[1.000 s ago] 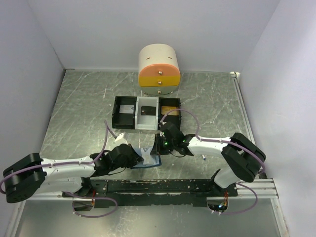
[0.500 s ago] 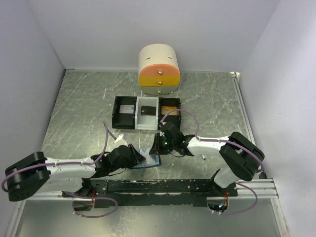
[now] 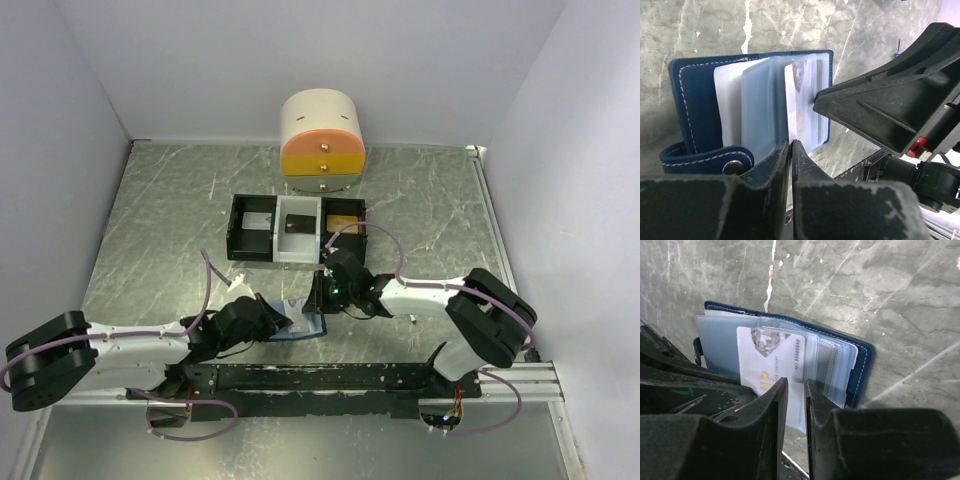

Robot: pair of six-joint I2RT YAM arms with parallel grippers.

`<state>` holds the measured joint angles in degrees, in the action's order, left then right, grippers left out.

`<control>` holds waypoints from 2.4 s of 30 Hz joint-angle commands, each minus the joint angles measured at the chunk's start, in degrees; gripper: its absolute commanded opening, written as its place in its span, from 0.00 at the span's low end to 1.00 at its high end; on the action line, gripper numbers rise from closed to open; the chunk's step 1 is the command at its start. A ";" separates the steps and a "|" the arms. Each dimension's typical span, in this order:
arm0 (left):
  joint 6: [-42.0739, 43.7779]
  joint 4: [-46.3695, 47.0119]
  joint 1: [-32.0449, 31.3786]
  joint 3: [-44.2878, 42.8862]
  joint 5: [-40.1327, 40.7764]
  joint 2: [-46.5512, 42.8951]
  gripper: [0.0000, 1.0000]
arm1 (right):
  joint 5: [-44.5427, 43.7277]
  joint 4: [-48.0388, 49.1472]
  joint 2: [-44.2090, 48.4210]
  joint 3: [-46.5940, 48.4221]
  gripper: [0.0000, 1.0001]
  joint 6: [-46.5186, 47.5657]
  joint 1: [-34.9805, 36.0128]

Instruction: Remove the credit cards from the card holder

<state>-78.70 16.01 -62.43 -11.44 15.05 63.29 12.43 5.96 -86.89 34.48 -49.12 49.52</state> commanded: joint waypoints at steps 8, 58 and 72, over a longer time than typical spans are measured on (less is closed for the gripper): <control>0.85 -11.47 0.29 -0.91 3.85 -5.46 0.14 | -4.94 -7.73 0.39 -0.05 0.21 4.20 0.23; -1.26 9.33 0.30 2.83 1.42 2.91 0.21 | -1.92 -1.47 -2.84 -3.19 0.24 -1.35 1.28; -1.54 -1.13 0.30 4.39 3.85 -7.87 0.07 | 0.42 -1.05 -0.88 0.44 0.27 1.25 0.49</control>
<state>-80.18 18.09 -62.43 -7.64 16.97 57.63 14.68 9.08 -88.12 34.11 -50.50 50.52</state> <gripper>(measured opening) 0.077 0.260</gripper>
